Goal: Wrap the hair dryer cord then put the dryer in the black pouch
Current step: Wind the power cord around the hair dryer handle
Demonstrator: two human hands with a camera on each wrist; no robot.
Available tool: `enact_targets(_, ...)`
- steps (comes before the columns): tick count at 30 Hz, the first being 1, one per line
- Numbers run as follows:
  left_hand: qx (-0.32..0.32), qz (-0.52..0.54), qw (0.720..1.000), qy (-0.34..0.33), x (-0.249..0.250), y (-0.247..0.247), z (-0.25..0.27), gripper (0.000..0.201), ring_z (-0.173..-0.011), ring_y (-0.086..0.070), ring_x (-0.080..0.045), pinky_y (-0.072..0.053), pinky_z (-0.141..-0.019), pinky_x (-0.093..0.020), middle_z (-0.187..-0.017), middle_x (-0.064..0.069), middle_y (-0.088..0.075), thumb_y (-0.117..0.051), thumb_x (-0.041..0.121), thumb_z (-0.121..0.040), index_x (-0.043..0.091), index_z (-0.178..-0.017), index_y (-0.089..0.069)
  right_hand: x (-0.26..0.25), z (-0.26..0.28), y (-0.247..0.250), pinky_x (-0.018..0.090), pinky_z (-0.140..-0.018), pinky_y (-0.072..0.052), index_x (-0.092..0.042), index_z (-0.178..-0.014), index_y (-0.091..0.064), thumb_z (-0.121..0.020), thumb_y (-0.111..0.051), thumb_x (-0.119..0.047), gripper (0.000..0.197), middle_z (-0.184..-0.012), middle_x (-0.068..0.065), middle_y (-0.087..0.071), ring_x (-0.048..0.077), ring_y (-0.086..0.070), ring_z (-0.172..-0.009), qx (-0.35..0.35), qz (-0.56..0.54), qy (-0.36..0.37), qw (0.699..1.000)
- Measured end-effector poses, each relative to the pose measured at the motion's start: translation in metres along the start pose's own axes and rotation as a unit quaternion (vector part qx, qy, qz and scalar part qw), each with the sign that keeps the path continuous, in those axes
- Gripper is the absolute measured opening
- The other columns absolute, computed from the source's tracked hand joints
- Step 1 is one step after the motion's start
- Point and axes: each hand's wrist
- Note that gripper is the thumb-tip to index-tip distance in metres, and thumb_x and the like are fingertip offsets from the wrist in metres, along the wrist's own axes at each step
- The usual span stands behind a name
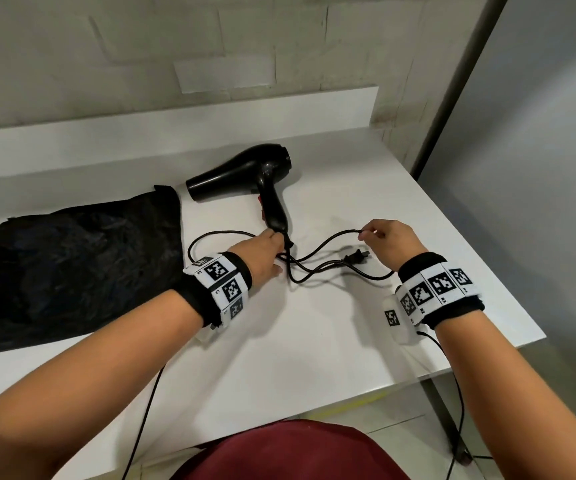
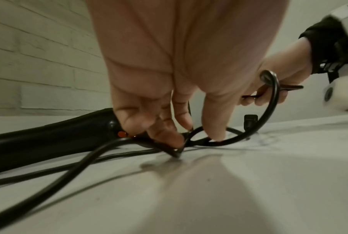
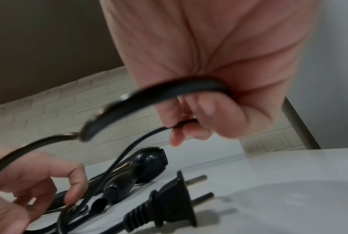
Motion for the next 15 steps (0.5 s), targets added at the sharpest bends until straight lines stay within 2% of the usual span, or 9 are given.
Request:
enact_targets(4, -0.052, -0.028, 0.998, 0.003, 0.000, 0.002, -0.001, 0.035, -0.109, -0.055, -0.029, -0.043, -0.089, -0.035, -0.119, -0.011, -0.057, -0.054, 0.019, -0.089, 0.014, -0.122, -0.046, 0.000, 0.004, 0.002, 0.016, -0.054, -0.034, -0.006, -0.086, -0.068, -0.086, -0.052, -0.013, 0.017, -0.063, -0.003, -0.051, 0.016, -0.047, -0.063, -0.006, -0.013, -0.005, 1.000)
enact_targets(7, -0.069, -0.053, 0.996, 0.012, 0.002, 0.007, -0.001, 0.016, -0.099, -0.057, -0.029, -0.043, -0.081, -0.032, -0.107, -0.010, -0.059, -0.050, 0.018, -0.089, 0.016, -0.105, -0.052, -0.001, 0.005, 0.004, 0.021, -0.066, -0.038, -0.006, -0.085, -0.071, -0.084, -0.054, -0.010, 0.017, -0.079, 0.002, -0.062, 0.016, -0.052, -0.079, -0.005, -0.019, -0.003, 1.000)
enact_targets(9, -0.064, -0.063, 0.996, 0.015, 0.002, 0.009, -0.001, 0.017, -0.099, -0.057, -0.029, -0.042, -0.077, -0.031, -0.109, -0.009, -0.060, -0.048, 0.018, -0.089, 0.016, -0.105, -0.053, -0.001, 0.006, 0.004, 0.020, -0.074, -0.036, -0.006, -0.088, -0.072, -0.083, -0.056, -0.011, 0.017, -0.086, 0.004, -0.064, 0.014, -0.052, -0.084, 0.007, -0.023, -0.009, 1.000)
enact_targets(11, -0.053, -0.070, 0.996, 0.014, 0.002, 0.008, 0.000, 0.020, -0.098, -0.059, -0.029, -0.044, -0.076, -0.032, -0.110, -0.007, -0.061, -0.051, 0.020, -0.088, 0.016, -0.107, -0.053, -0.001, 0.006, 0.006, 0.019, -0.074, -0.036, -0.006, -0.089, -0.072, -0.084, -0.056, -0.011, 0.017, -0.093, 0.007, -0.068, 0.013, -0.052, -0.084, 0.017, -0.029, -0.015, 0.999)
enact_targets(15, -0.039, -0.099, 0.994, 0.011, 0.009, 0.007, 0.002, 0.018, -0.099, -0.059, -0.029, -0.044, -0.073, -0.032, -0.110, -0.008, -0.061, -0.055, 0.022, -0.087, 0.014, -0.102, -0.055, -0.002, 0.006, 0.006, 0.020, -0.064, -0.037, -0.005, -0.090, -0.072, -0.084, -0.055, -0.010, 0.018, -0.098, 0.011, -0.069, 0.014, -0.051, -0.082, 0.011, -0.020, -0.010, 1.000)
Point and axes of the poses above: each hand's wrist, its own z-axis away from the middle knuckle, its own y-axis out of the back of the hand, x = y × z
